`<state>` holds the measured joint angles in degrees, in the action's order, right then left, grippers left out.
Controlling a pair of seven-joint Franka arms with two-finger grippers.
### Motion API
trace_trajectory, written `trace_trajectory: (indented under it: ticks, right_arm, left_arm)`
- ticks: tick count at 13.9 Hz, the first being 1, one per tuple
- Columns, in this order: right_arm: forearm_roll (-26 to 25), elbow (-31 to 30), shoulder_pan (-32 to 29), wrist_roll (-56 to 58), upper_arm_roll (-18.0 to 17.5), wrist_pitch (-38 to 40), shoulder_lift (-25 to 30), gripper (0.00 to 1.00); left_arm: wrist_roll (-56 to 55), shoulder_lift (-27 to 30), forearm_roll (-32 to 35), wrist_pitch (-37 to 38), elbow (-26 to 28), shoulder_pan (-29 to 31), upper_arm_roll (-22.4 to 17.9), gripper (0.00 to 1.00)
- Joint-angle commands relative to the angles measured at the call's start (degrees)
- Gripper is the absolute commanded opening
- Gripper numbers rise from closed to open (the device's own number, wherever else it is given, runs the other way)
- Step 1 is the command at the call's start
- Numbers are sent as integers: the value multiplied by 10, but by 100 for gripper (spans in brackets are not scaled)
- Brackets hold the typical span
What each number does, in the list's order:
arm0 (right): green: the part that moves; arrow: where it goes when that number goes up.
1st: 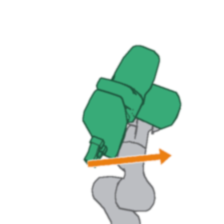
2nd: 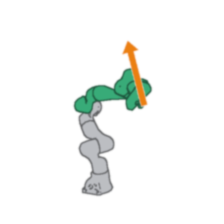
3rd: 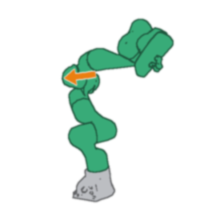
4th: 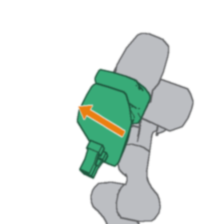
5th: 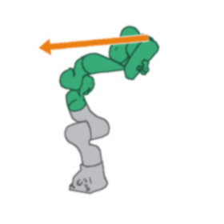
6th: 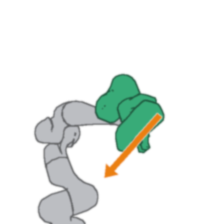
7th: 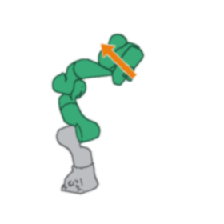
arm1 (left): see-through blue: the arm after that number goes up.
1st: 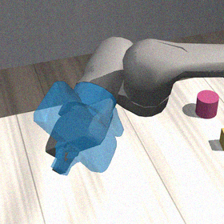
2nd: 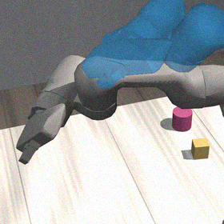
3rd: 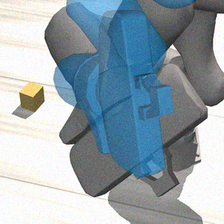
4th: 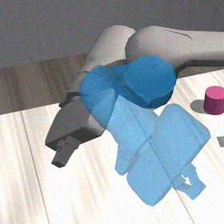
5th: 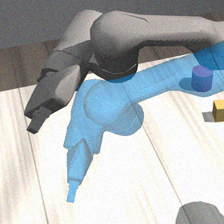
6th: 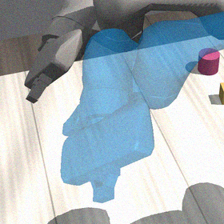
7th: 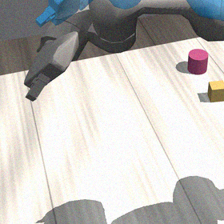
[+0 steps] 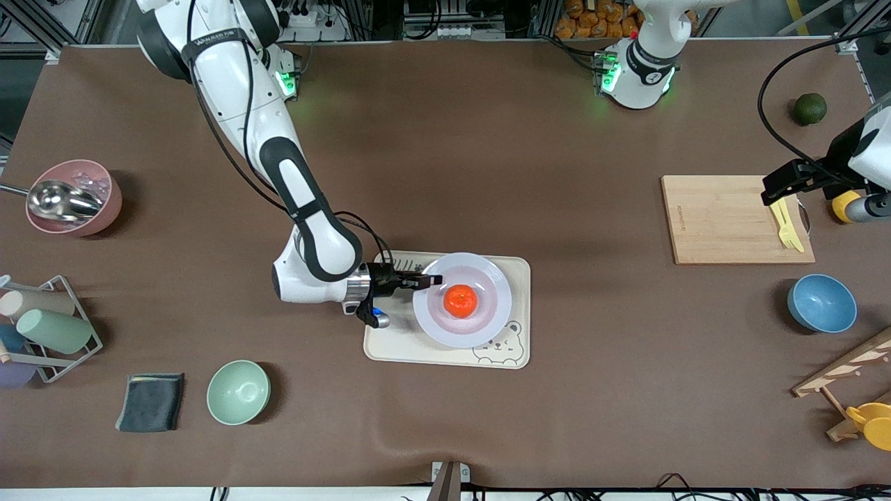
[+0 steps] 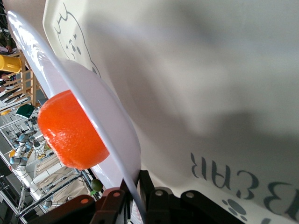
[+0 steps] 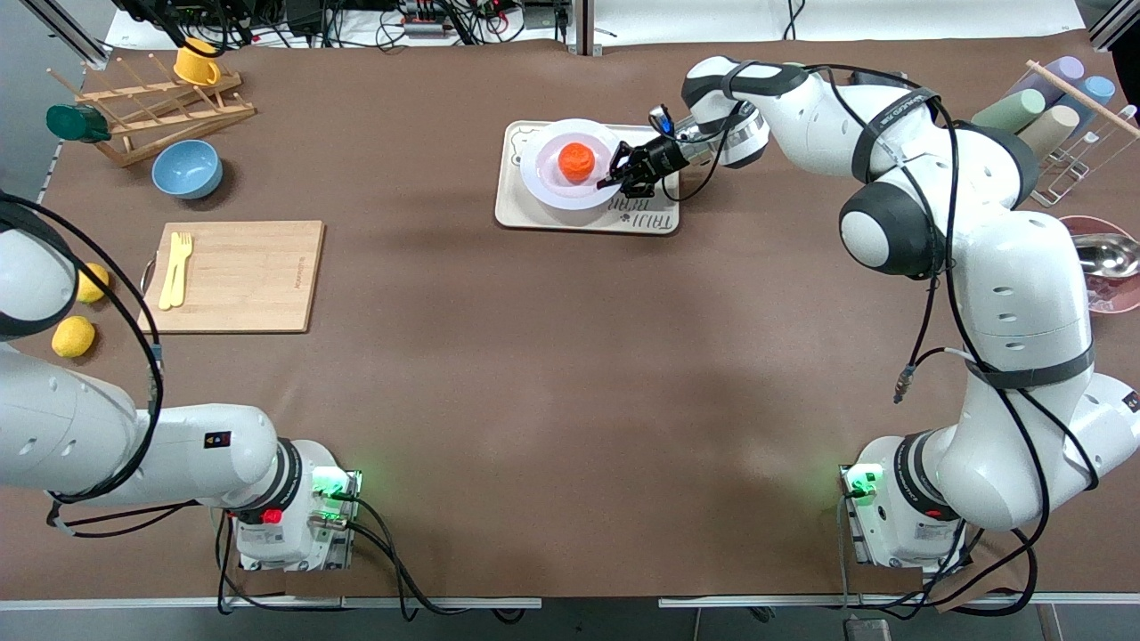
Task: Place orange and plate with both arms
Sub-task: 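Set the plate down on the tray and open the right gripper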
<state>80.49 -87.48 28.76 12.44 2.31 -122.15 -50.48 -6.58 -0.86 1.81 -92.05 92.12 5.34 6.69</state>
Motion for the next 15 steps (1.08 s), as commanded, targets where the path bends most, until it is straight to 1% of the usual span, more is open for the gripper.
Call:
trace_trajectory:
  ticks: [1, 4, 7, 10, 11, 13, 14, 15]
  right_arm:
    - [-17, 36, -13, -14, -8, 9, -26, 0]
    - [-17, 36, -13, -14, -8, 8, -29, 0]
    - [-16, 44, -12, -15, -8, 8, -44, 0]
    - [-17, 44, -9, -14, -8, 8, -45, 0]
    - [-17, 44, -8, -14, -8, 8, -45, 7]
    - [-18, 44, -8, -13, -8, 8, -45, 78]
    - [-18, 44, -7, -12, -8, 7, -44, 100]
    - [-18, 44, -8, -11, -8, 7, -44, 100]
  left_arm:
    - [3, 2, -14, 1, -2, 4, 1, 100]
    - [3, 1, -14, 0, -2, 4, 1, 100]
    - [3, 1, -14, 1, -2, 4, 1, 100]
    - [3, 0, -14, 0, -2, 2, 1, 100]
    - [3, 0, -14, 0, -2, 4, 1, 100]
    - [3, 0, -14, 0, -2, 2, 1, 100]
    - [3, 0, -14, 0, -2, 4, 1, 100]
    - [3, 0, -14, 1, -1, 4, 1, 100]
